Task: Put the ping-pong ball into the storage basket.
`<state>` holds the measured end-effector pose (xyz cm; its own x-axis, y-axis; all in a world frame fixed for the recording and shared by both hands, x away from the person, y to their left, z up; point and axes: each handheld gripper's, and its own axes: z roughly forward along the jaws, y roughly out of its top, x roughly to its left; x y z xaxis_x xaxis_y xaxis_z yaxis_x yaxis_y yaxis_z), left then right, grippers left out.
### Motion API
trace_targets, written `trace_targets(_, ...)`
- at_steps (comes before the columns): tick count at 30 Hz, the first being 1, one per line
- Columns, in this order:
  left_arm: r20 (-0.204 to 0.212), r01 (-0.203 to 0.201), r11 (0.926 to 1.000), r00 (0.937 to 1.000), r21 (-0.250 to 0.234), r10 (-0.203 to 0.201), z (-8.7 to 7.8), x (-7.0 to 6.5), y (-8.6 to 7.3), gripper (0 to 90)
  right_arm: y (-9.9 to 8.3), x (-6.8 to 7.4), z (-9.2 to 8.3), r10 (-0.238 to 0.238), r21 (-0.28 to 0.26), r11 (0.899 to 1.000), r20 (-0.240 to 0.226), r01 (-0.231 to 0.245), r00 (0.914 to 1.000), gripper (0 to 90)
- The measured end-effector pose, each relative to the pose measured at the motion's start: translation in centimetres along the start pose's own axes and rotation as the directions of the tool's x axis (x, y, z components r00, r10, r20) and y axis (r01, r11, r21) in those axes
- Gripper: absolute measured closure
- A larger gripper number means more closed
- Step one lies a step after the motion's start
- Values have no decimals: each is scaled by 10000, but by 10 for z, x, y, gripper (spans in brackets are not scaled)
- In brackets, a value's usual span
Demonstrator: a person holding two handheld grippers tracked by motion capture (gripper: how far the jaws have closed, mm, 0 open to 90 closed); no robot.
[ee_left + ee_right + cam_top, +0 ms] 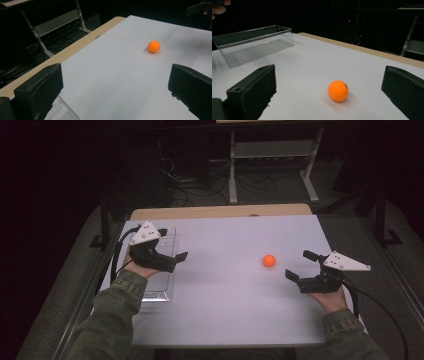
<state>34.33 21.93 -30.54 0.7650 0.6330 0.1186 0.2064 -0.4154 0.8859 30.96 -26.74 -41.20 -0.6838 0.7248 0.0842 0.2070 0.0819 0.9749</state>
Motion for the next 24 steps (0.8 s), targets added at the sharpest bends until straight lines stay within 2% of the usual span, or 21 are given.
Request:
trace_targets(12,475,-415,9985,9981,349,399,18,-5,16,0,0,0,-1,42,-27,10000,-24,-42,10000,0)
trace_targets(24,740,-534,9971,9960,545,493,34,-6,26,0,0,0,-1,62,-24,10000,-59,-62,10000,0)
